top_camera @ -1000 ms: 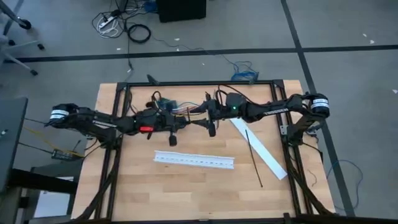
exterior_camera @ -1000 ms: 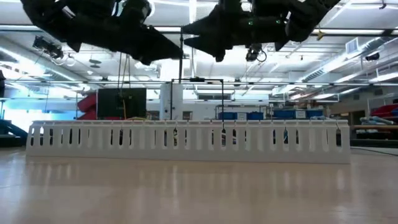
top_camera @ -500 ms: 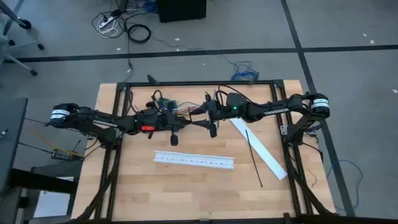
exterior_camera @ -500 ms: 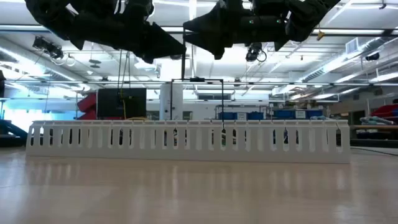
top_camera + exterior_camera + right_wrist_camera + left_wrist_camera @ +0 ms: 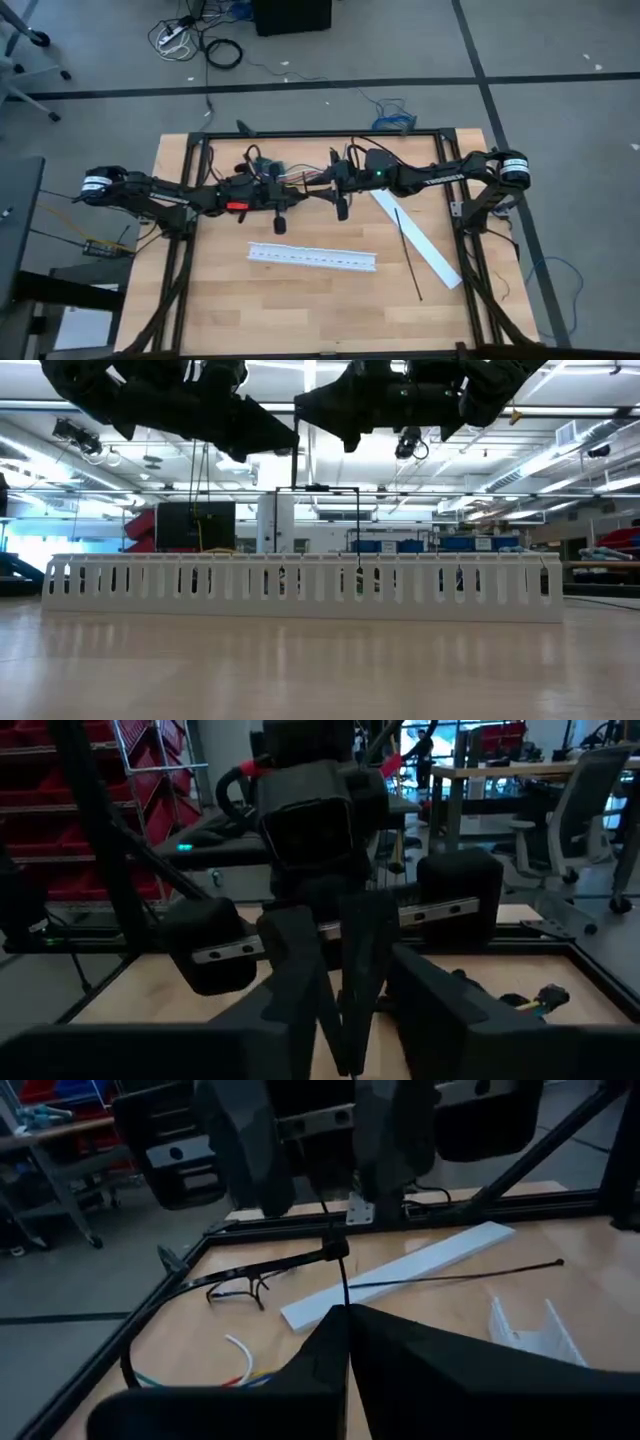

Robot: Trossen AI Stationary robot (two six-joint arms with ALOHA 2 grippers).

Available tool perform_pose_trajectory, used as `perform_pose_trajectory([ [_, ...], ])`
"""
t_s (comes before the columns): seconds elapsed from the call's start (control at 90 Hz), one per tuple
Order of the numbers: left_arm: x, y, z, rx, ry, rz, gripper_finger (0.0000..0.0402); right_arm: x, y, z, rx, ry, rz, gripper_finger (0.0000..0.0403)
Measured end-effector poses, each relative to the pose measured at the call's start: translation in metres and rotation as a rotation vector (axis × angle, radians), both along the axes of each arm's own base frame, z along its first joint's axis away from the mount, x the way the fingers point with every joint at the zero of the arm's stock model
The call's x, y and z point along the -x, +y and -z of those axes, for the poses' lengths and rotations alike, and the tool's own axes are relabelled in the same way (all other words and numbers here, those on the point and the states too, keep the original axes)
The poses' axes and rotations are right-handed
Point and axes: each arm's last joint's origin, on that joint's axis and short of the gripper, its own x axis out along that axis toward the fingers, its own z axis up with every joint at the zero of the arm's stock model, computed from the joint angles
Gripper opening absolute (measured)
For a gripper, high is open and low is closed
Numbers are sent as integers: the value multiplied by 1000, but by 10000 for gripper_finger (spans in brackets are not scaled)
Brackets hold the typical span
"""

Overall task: Ziptie cables
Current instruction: Wrap the cable wires with the black zip tie

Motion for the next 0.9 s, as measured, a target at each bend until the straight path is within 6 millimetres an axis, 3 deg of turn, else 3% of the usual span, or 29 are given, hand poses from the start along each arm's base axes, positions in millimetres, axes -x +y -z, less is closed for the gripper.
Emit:
perform_pose_trajectory([
  [0.9, -2, 1, -5, 74, -29, -27, 0, 0, 0, -3, 13, -36, 1, 80],
])
